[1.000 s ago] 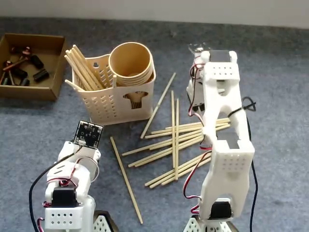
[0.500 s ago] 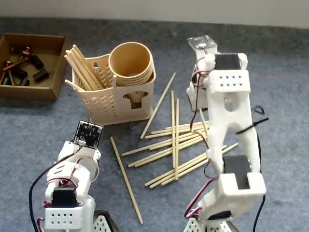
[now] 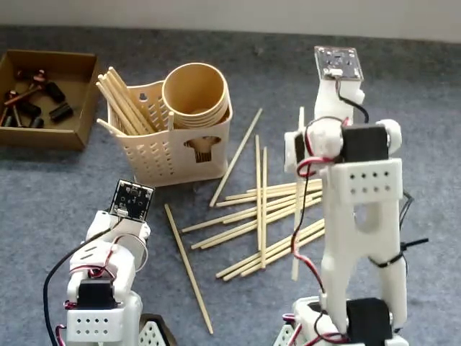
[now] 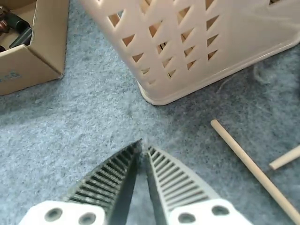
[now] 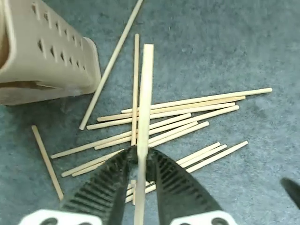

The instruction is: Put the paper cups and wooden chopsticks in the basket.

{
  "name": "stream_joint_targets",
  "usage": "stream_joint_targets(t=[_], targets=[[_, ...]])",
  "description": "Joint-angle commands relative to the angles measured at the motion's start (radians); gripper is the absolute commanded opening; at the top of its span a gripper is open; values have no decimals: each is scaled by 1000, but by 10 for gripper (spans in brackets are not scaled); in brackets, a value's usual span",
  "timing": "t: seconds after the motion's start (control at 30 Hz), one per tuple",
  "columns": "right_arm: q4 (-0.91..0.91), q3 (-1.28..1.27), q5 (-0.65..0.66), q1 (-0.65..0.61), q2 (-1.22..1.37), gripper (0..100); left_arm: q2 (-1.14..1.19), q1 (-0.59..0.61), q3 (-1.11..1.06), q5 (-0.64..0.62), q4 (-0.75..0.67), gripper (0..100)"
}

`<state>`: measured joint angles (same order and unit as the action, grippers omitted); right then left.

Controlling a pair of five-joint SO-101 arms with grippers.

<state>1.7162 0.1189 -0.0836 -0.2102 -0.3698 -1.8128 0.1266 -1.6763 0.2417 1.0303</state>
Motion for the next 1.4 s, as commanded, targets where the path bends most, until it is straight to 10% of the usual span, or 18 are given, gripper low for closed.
stream_joint_targets(t=[0.0, 1.37], targets=[[-21, 2, -58, -54, -94, 4, -10, 4, -10, 6, -25, 14], [-1176, -750, -163, -452, -872, 4, -10, 4, -10, 6, -25, 14]])
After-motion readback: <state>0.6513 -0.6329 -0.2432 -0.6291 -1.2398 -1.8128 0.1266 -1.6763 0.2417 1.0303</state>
